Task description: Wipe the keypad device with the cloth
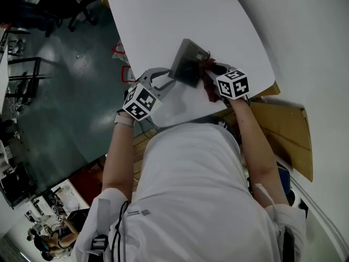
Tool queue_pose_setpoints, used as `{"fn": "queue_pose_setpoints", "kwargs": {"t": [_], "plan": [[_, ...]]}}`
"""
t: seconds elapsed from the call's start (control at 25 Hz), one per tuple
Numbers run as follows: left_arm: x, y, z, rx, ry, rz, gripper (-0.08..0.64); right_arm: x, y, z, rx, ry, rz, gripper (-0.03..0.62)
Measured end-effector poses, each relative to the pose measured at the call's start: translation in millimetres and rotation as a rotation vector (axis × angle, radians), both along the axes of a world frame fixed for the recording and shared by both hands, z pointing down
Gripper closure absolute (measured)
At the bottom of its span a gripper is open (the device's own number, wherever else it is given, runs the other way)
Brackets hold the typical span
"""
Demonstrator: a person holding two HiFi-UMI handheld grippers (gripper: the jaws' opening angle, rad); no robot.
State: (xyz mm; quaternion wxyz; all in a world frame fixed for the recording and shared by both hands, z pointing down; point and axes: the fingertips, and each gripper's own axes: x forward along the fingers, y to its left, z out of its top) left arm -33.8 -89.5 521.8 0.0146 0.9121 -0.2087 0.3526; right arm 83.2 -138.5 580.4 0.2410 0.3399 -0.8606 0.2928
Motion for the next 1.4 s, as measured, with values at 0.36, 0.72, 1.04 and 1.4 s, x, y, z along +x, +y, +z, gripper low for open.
{"fn": "queue_pose_setpoints", "kwargs": {"t": [0.36, 0.72, 1.04, 1.4], "plan": [[-11.5, 4.6, -6.6, -0.067, 0.044, -0.018, 0.414, -21.8, 34.5, -2.5, -0.029, 0.015, -0.134, 0.515], [-1.0, -21.8, -56.3, -0.091, 0.232, -0.167, 0.413, -37.4, -22.3, -92.8, 0.19, -0.045, -0.152, 0.514], [16.4, -27.9, -31.8, -0.119, 0.141, -0.232, 0.413, -74.0, -54.4, -131.8, 0.292, -0.075, -0.215, 0.514], [13.4, -28.3, -18.3, -0.122, 0.117, -0.28, 0.413, -89.7, -58.2, -114.4, 0.291, -0.059, -0.234, 0.514]]}}
